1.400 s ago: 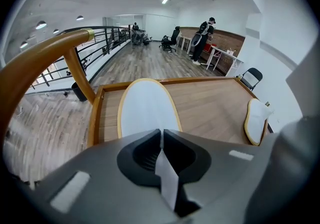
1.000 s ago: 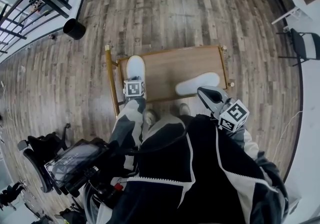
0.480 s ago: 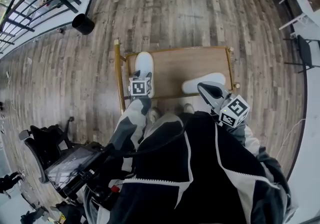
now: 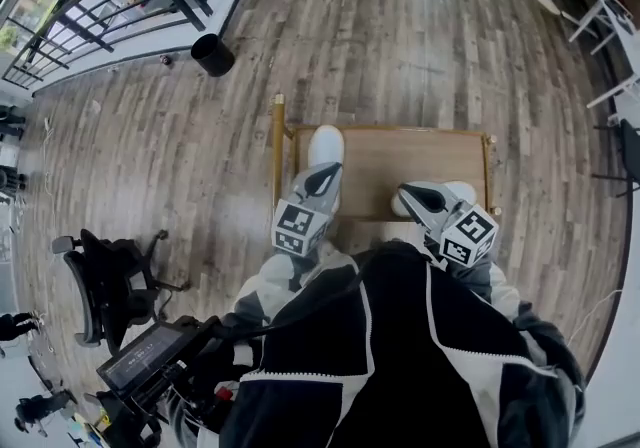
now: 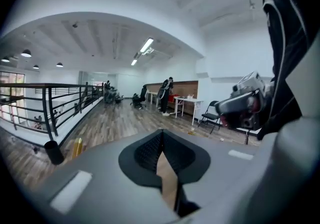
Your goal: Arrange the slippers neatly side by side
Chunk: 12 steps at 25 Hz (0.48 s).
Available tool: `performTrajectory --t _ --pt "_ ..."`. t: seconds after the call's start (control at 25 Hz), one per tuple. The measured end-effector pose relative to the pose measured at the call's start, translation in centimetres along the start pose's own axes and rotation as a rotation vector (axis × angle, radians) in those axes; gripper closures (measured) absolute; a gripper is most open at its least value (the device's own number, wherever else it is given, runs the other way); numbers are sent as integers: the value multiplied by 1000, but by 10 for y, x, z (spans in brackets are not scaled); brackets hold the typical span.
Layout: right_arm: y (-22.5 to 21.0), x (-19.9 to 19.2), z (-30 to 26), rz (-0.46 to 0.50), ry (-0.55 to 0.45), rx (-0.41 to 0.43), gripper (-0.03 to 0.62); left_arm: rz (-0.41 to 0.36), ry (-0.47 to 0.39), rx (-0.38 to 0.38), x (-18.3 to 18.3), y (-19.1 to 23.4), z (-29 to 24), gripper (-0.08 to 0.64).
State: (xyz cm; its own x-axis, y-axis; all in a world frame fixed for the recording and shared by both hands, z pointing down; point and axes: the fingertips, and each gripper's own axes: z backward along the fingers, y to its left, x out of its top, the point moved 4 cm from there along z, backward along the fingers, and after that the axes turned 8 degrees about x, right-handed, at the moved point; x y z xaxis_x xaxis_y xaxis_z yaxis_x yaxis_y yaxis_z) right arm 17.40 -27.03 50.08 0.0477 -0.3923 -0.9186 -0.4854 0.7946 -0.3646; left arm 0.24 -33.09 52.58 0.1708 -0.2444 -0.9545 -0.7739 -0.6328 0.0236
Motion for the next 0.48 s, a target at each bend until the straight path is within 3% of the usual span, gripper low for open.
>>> performTrajectory --t 0.24,0.48 --pt "10 11 -36 33 -14 67 588 151 -221 -139 39 -14 48 540" --pt "29 2 -47 54 -33 102 588 189 -262 -247 31 -34 57 541"
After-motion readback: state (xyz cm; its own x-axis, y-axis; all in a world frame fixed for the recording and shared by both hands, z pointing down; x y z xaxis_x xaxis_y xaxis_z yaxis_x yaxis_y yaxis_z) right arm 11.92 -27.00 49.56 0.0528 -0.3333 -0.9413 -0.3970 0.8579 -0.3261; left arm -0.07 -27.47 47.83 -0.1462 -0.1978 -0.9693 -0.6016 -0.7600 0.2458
